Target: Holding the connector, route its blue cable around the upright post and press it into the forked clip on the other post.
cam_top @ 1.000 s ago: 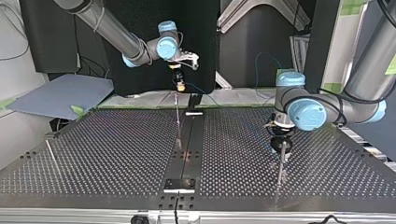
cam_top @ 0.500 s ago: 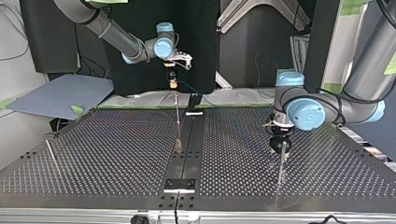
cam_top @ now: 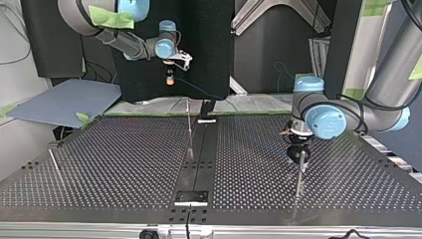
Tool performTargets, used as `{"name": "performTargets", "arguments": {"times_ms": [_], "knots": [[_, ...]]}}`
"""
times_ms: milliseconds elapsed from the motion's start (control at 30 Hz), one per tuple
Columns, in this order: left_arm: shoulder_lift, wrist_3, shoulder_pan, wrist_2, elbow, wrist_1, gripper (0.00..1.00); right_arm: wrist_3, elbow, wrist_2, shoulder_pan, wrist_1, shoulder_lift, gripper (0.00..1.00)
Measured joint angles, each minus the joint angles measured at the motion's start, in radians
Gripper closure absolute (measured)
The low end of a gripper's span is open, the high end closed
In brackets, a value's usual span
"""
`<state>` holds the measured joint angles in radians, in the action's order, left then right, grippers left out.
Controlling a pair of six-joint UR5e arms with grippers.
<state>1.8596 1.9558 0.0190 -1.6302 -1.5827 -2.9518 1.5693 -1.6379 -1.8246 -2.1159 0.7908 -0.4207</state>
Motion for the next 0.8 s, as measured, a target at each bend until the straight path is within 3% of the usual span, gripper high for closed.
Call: {"name": "performTargets", "arguments": {"times_ms": [100, 300, 567, 800], "knots": [[0.0, 0.0, 0.001, 0.0, 0.0, 0.0, 0.0, 0.004, 0.0, 0.004, 0.02, 0.021, 0.025, 1.0], [0.0, -0.003, 0.004, -0.005, 0.0, -0.003, 0.0, 0.011, 0.0, 0.007, 0.033, 0.039, 0.074, 1.0], [0.0, -0.006, 0.008, -0.007, 0.0, -0.004, 0.0, 0.005, 0.0, 0.005, 0.038, 0.04, 0.136, 1.0], [0.0, -0.011, 0.011, -0.015, 0.0, -0.006, 0.0, 0.002, -0.002, 0.004, 0.034, 0.026, 0.13, 1.0]]}}
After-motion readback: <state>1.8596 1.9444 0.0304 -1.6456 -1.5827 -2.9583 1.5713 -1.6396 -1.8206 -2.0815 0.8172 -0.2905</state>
